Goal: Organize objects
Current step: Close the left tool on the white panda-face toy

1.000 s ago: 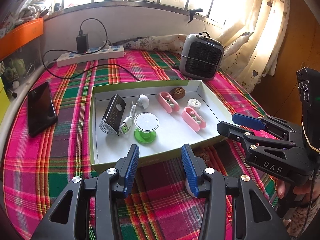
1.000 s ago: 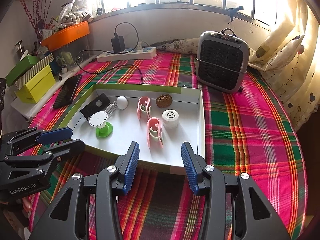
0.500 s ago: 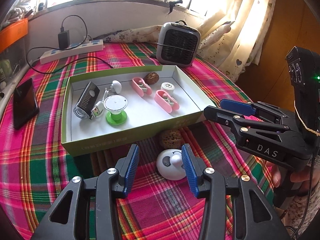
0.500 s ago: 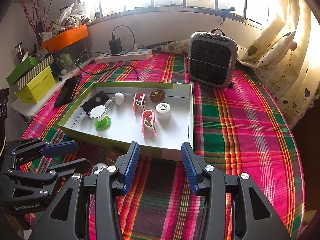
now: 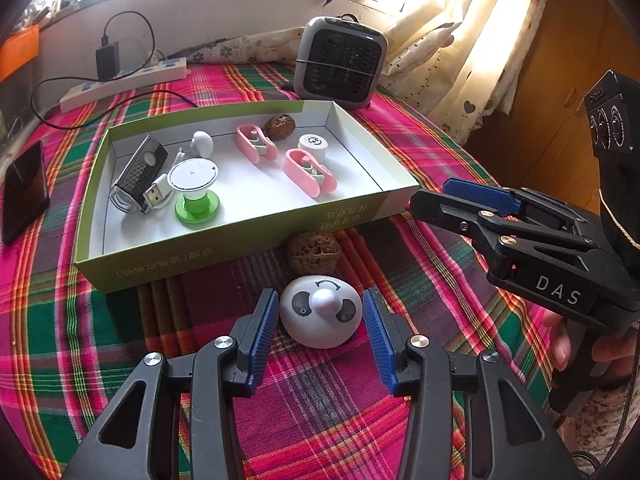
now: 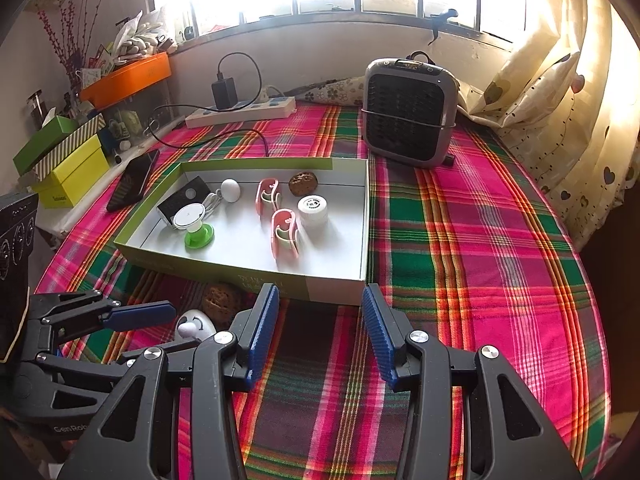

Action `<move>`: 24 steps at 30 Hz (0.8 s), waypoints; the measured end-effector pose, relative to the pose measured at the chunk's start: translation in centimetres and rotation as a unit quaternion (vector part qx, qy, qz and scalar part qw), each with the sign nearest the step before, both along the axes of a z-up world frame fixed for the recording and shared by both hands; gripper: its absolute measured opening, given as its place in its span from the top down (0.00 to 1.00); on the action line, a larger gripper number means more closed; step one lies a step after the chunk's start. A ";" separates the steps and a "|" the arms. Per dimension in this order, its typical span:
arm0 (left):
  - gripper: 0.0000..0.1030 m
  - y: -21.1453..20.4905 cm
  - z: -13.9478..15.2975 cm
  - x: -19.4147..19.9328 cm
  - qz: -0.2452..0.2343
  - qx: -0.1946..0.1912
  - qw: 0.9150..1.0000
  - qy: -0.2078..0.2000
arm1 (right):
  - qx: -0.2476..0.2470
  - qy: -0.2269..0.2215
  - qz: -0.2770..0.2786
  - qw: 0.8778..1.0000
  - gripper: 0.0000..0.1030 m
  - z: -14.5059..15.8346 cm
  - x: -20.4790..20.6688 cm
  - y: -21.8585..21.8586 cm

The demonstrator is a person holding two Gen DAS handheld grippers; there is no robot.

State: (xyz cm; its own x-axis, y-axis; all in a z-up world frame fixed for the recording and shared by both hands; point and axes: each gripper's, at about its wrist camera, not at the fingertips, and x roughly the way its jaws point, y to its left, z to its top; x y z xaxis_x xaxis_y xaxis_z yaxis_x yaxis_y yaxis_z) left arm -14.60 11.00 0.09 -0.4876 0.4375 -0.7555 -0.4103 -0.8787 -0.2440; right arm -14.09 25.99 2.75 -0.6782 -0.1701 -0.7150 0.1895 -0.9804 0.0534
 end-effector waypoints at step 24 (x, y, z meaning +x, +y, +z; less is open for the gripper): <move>0.67 0.2 -0.8 -0.7 0.017 -0.005 1.000 -0.008 | -0.005 -0.007 0.000 1.000 0.56 -0.5 0.0 0.3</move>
State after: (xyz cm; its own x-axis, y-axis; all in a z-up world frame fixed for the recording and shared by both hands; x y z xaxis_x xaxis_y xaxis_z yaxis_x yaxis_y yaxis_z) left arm -15.28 11.17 -0.75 -0.4899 0.4138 -0.7673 -0.3771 -0.8942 -0.2415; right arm -14.05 26.32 2.28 -0.6680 -0.1774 -0.7227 0.1883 -0.9799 0.0665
